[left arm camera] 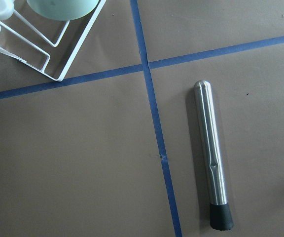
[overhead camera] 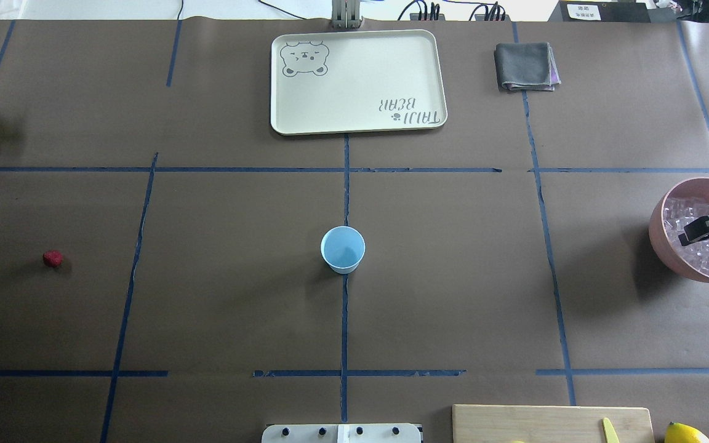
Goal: Mash ice and strawberries in cup
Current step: 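Lower the right gripper into the pink bowl and grasp an ice cube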
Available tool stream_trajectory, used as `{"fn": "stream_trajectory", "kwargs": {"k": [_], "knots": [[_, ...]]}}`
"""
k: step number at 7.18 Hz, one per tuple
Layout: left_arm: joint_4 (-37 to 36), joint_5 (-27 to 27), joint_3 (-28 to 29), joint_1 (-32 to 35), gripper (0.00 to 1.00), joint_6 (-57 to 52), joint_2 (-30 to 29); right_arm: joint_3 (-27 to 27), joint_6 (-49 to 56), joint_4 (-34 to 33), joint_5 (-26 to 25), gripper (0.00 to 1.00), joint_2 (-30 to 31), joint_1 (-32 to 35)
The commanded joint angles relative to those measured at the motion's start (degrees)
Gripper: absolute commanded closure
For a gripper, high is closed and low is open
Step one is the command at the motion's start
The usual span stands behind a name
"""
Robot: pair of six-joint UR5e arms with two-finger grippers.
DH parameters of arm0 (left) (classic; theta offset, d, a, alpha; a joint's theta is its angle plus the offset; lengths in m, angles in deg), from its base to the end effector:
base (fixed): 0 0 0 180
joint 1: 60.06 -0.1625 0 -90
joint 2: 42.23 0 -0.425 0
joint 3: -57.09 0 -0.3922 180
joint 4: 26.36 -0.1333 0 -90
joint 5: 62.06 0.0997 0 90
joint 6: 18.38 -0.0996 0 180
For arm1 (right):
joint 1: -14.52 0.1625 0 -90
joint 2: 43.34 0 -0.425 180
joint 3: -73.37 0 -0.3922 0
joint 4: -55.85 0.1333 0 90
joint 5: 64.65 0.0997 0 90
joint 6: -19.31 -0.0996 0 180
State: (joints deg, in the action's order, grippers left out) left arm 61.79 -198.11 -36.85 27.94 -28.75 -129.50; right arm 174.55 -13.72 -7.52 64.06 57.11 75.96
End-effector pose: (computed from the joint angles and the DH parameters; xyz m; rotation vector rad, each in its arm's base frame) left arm -0.0451 -0.4727 0.6490 0.0482 0.8038 0.1996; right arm -0.1477 -0.4198 0.5987 0.0551 -0.8035 -0.0875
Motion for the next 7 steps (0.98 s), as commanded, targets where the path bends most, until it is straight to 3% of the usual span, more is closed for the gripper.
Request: {"fn": "stream_trajectory", "kwargs": {"k": [1, 7], "knots": [[0.0, -0.01, -0.02, 0.06, 0.0, 0.0, 0.09, -0.02, 0.07, 0.0, -0.05, 0.39, -0.08, 0.08], [0.0, -0.01, -0.1, -0.03, 0.0, 0.0, 0.35, -0.11, 0.07, 0.0, -1.45, 0.42, -0.43, 0.08]]}}
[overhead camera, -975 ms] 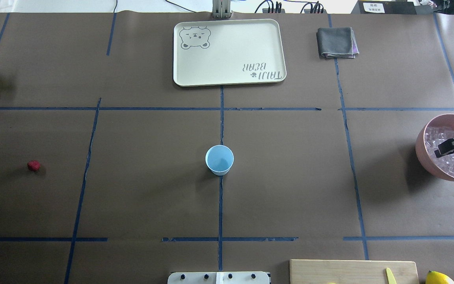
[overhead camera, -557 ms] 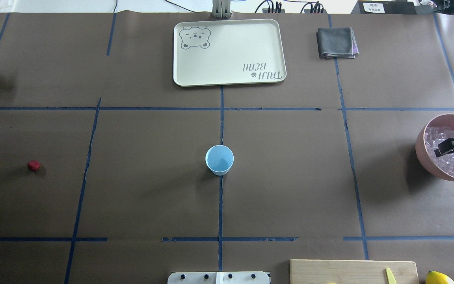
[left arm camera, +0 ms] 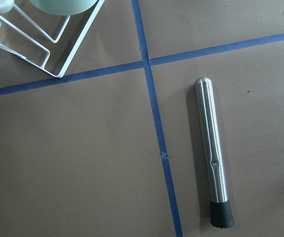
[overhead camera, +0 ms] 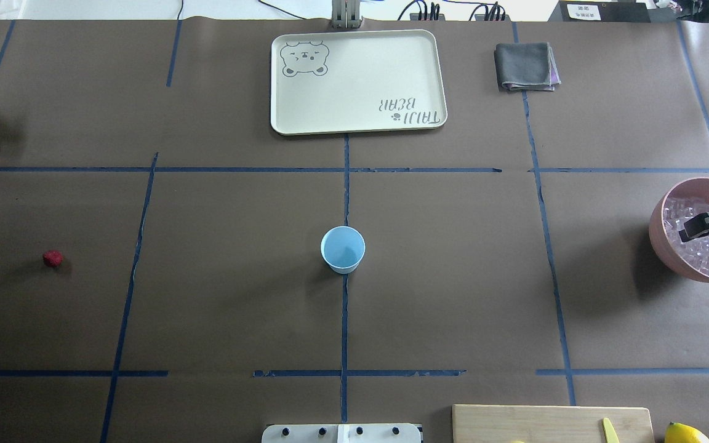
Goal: Mash ice and strawberries in cup
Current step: 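Lower the right gripper into the pink bowl and grasp an ice cube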
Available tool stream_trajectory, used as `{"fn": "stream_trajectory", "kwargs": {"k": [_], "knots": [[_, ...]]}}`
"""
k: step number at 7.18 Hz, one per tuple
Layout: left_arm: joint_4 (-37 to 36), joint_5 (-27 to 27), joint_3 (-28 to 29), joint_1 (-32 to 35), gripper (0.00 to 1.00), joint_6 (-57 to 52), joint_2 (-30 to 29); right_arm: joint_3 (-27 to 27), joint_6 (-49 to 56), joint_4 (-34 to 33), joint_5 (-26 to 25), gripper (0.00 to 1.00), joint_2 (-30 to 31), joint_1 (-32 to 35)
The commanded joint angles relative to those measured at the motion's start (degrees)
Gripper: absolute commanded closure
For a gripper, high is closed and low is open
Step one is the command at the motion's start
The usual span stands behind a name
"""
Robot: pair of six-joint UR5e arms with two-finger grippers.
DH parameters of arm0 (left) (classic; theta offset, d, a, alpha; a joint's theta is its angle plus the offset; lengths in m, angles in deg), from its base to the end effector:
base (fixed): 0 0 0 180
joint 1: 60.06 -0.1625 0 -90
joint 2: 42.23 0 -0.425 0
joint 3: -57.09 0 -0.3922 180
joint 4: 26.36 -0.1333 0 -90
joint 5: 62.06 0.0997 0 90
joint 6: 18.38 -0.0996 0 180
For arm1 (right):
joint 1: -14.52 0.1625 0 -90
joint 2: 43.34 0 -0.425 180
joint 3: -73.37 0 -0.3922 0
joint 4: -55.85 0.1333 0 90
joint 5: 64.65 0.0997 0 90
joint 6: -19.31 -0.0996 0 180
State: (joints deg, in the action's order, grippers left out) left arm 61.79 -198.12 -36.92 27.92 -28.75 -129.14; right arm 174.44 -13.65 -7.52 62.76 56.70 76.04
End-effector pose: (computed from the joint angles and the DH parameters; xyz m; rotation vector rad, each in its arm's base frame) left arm -0.0451 -0.4697 0.6513 0.0433 0.8043 0.1979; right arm -0.1473 -0.4242 0.5977 0.0730 -0.7873 -0.0835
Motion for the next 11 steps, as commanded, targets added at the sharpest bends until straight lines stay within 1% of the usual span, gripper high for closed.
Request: {"fn": "stream_trajectory", "kwargs": {"k": [1, 2, 3, 4, 6, 7, 8, 9, 10, 11], "knots": [[0.0, 0.0, -0.03, 0.0, 0.0, 0.0, 0.07, 0.0, 0.0, 0.0, -0.15, 0.57, 0.24, 0.0], [0.09, 0.0, 0.05, 0.0, 0.0, 0.0, 0.07, 0.09, 0.0, 0.0, -0.15, 0.75, 0.42, 0.0], [0.09, 0.0, -0.03, 0.0, 0.0, 0.0, -0.02, 0.17, 0.0, 0.0, -0.15, 0.84, 0.42, 0.0], [0.0, 0.0, -0.03, 0.0, 0.0, 0.0, -0.02, 0.44, 0.0, 0.0, -0.06, 0.88, 0.42, 0.0], [0.0, 0.0, 0.05, 0.0, 0.0, 0.0, -0.02, 1.83, 0.09, 0.0, 0.46, 0.9, 0.24, 1.13], [0.0, 0.0, -0.03, 0.0, 0.0, 0.0, -0.02, 4.63, 0.18, -1.13, 0.99, 0.97, 0.24, 2.97], [0.09, 0.0, -0.03, 0.0, 0.0, 0.0, 0.07, 7.44, 0.26, -4.01, 1.34, 0.97, -0.37, 3.95], [0.09, 0.0, -0.03, 0.0, 0.0, 0.0, -0.02, 8.77, 0.26, -5.17, 1.34, 0.97, -2.81, 3.52], [0.09, 0.0, -0.03, 0.0, 0.0, 0.0, -0.02, 8.87, 0.18, -9.01, 1.26, 1.0, -7.53, 2.91], [0.09, 0.0, -0.12, 0.0, 0.0, 0.0, -0.02, 9.05, 0.18, -17.93, 1.25, 0.99, -15.32, 2.29]]}}
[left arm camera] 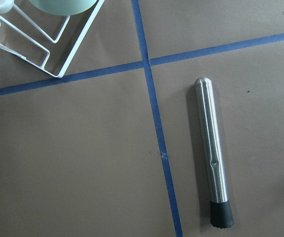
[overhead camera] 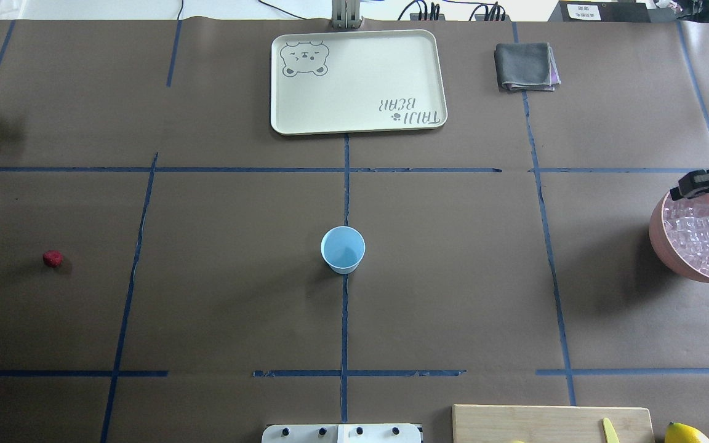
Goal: Mash ice and strawberries in cup
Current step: 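Carry the ice cube with the right gripper over the blue cup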
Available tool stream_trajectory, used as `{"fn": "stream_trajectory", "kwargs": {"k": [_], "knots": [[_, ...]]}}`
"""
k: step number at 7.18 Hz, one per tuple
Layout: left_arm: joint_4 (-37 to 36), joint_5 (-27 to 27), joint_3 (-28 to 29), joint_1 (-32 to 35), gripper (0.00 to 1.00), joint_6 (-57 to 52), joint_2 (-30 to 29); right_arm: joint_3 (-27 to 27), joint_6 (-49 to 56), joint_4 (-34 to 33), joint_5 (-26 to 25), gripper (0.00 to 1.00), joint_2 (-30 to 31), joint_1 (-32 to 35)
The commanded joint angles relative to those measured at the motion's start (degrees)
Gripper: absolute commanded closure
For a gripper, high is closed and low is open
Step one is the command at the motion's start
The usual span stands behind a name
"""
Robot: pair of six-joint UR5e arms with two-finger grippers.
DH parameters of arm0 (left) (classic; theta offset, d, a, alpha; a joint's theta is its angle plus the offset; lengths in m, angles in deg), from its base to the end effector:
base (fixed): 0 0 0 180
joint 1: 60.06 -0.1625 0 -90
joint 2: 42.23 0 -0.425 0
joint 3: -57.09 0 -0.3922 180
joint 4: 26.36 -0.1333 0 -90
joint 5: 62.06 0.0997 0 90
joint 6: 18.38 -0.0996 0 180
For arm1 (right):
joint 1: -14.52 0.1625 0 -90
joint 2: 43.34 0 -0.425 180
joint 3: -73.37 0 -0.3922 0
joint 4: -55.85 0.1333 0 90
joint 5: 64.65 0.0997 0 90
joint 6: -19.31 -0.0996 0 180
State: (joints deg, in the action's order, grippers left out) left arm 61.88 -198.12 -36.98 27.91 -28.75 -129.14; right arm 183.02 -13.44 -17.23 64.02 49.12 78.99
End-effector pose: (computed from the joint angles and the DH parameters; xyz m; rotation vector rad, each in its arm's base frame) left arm -0.0450 -0.4699 0.6506 0.0457 0.8041 0.1991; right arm -0.1439 -0.4661 0.4797 0.1809 -0.8491 -0.0828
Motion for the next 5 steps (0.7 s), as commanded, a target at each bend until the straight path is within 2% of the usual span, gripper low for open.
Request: {"fn": "stream_trajectory", "kwargs": {"k": [1, 2, 3, 5], "knots": [[0.0, 0.0, -0.41, 0.0, 0.0, 0.0, -0.01, 0.99, -0.64, -17.53, -1.31, 0.98, -16.08, -3.35], [0.0, 0.0, -0.41, 0.0, 0.0, 0.0, -0.01, 1.08, -7.34, -22.67, -2.81, 0.99, -22.52, -6.17], [0.0, 0.0, -0.41, 0.0, 0.0, 0.0, -0.01, 1.08, -15.07, -23.41, -4.39, 1.0, -25.72, -10.8], [0.0, 0.0, -1.03, 0.0, 0.0, 0.0, -0.01, 0.82, -24.6, -23.68, -11.58, 1.0, -30.39, -18.98]]}}
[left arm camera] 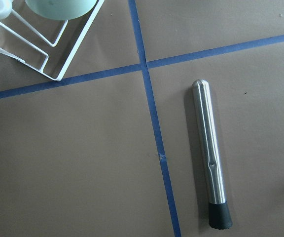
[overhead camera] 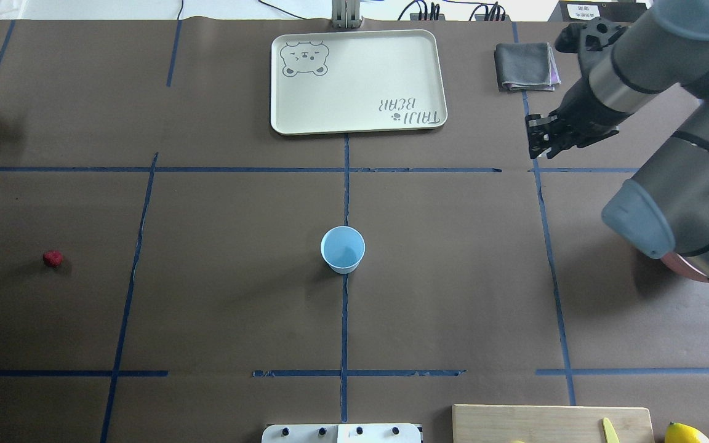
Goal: Mash ice and strawberries in cup
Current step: 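Carry the ice cube with the right gripper over the blue cup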
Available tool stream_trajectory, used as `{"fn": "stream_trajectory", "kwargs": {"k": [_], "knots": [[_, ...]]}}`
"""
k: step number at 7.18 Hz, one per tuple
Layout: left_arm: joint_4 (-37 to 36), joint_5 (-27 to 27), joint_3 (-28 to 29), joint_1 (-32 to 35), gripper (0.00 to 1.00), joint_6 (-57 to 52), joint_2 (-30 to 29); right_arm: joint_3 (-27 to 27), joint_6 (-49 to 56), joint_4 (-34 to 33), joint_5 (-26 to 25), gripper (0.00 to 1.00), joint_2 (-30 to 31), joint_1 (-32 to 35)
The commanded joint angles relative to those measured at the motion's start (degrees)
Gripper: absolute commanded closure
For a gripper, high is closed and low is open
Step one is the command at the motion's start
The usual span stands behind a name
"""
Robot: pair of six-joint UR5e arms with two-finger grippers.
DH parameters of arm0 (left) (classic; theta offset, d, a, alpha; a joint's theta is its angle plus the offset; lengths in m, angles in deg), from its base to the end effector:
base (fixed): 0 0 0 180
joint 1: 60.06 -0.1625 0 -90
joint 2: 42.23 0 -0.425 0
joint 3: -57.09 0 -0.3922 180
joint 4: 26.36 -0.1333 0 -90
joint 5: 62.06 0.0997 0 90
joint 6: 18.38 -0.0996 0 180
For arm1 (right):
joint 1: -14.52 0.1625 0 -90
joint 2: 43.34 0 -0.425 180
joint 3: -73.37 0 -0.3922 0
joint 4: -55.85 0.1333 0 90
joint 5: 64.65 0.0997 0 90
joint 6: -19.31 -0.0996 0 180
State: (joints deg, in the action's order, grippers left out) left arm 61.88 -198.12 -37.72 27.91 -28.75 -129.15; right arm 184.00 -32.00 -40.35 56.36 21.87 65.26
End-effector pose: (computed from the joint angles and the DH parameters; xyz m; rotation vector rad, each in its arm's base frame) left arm -0.0449 -0.4707 0.6442 0.0581 0.8033 0.2044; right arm -0.3065 -0.5046 0.2721 0.1001 -0.8387 0.0125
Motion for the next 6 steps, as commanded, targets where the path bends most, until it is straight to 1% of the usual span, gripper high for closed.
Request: {"fn": "stream_trajectory", "kwargs": {"k": [1, 2, 3, 4, 5, 6], "knots": [[0.0, 0.0, -0.28, 0.0, 0.0, 0.0, 0.09, -0.5, -12.7, -2.57, -9.33, 1.0, -5.94, -10.26], [0.0, 0.0, -0.28, 0.0, 0.0, 0.0, 0.09, -1.9, -18.33, -4.59, -13.91, 1.0, -9.8, -14.4], [-0.09, 0.0, -0.28, 0.0, 0.0, 0.0, 0.09, -3.65, -21.78, -5.22, -14.83, 1.0, -13.41, -17.4], [-0.09, 0.0, -0.37, 0.0, 0.0, 0.0, 0.09, -6.63, -25.3, -5.31, -17.19, 1.0, -17.71, -20.04], [-0.09, 0.0, -0.28, 0.0, 0.0, 0.0, 0.09, -10.57, -27.16, -5.31, -18.43, 1.0, -21.66, -22.07], [-0.09, 0.0, -0.28, 0.0, 0.0, 0.0, 0.09, -15.05, -29.44, -5.22, -20.7, 1.0, -25.1, -24.27]]}}
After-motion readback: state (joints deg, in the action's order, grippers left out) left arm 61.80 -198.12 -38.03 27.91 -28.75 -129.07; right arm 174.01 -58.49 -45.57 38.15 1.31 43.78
